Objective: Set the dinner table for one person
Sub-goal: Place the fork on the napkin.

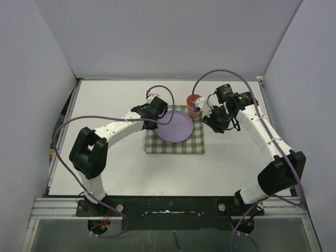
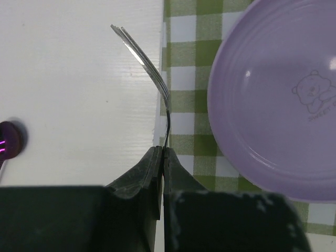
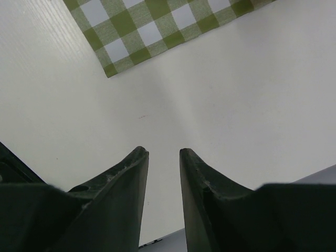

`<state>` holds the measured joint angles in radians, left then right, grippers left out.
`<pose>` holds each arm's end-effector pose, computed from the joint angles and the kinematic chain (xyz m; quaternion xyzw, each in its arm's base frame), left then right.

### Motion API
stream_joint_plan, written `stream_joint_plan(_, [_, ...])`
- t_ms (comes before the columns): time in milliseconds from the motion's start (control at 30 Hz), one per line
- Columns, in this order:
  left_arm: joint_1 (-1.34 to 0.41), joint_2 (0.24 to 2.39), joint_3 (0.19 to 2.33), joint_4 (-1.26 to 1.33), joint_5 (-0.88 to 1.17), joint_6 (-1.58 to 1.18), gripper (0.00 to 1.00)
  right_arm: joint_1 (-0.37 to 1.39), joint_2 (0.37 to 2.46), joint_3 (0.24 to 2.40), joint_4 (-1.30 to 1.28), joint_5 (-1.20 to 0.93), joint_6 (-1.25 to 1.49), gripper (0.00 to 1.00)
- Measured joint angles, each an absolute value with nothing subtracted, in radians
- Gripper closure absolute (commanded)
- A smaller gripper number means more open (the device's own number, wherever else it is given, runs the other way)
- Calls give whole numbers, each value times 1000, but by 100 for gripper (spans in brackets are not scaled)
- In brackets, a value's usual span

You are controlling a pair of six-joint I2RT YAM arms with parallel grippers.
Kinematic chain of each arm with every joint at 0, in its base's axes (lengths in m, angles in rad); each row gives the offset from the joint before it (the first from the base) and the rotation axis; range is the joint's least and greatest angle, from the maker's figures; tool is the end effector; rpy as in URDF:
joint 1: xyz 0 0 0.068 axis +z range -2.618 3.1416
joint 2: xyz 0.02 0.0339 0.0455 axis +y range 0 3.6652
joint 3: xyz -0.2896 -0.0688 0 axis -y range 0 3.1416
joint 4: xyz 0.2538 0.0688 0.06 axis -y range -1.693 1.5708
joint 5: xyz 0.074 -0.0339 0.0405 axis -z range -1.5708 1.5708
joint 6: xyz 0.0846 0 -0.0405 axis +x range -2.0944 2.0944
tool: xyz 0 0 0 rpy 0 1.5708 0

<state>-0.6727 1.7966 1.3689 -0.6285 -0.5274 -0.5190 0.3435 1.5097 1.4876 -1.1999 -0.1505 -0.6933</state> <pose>0.3496 -0.2241 0.2170 0.0055 0.9360 0.0708 0.3448 0.2888 0.1168 0.3088 -0.4979 0.8466 0.0428 0.1833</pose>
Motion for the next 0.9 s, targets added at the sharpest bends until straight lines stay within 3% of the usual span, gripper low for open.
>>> stream_joint_plan(567, [-607, 2143, 1670, -849, -441, -295, 100, 313, 1510, 1458, -1172, -176, -689, 68])
stream_joint_plan(900, [-633, 2186, 1848, -877, -449, -274, 100, 300, 1510, 1436, -1164, -178, -691, 68])
